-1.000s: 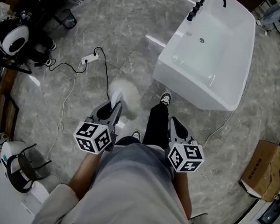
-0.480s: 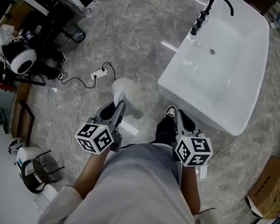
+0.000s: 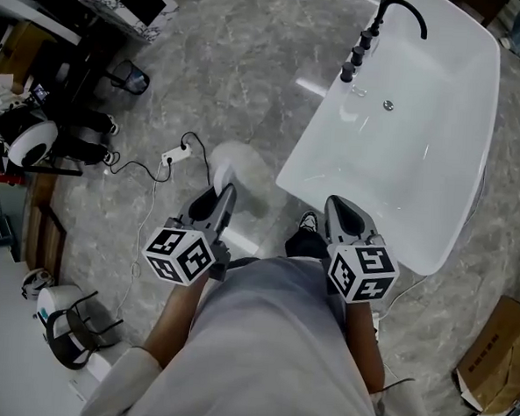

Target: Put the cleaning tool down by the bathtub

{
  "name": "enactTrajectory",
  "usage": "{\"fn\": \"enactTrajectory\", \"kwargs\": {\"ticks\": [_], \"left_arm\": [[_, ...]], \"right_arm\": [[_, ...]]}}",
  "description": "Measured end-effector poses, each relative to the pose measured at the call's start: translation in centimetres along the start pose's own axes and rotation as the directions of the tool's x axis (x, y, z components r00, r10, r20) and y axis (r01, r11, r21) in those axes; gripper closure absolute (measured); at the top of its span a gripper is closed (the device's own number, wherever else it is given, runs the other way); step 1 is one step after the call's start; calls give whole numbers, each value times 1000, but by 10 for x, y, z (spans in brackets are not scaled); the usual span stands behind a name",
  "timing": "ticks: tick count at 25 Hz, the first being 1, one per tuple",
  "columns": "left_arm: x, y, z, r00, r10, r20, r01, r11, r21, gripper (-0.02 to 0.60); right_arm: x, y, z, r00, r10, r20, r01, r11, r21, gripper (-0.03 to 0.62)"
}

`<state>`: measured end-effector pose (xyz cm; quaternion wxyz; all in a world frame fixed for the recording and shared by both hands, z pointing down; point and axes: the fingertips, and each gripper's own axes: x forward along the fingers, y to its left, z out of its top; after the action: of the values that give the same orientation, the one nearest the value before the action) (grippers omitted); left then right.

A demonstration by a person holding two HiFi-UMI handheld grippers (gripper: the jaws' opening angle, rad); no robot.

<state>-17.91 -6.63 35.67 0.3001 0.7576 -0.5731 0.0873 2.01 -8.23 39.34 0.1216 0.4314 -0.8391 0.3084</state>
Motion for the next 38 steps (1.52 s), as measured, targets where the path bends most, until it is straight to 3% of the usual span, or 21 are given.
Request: {"fn": "enactTrajectory", "kwargs": {"ticks": [11, 21, 38], "left_arm": [[42, -1, 34, 999, 12, 39, -12, 1000, -20, 499], [48, -7, 39, 999, 8, 46, -7, 1000, -29, 499], [93, -10, 21, 998, -51, -45, 49, 998, -47, 499]], "right_arm": [[25, -24, 37, 1000, 20, -10, -20, 999, -45, 583], [23, -24, 42, 1000, 25, -3, -25, 998, -60, 583], [23, -49, 37, 999, -35, -37, 35, 999, -3, 582]]}}
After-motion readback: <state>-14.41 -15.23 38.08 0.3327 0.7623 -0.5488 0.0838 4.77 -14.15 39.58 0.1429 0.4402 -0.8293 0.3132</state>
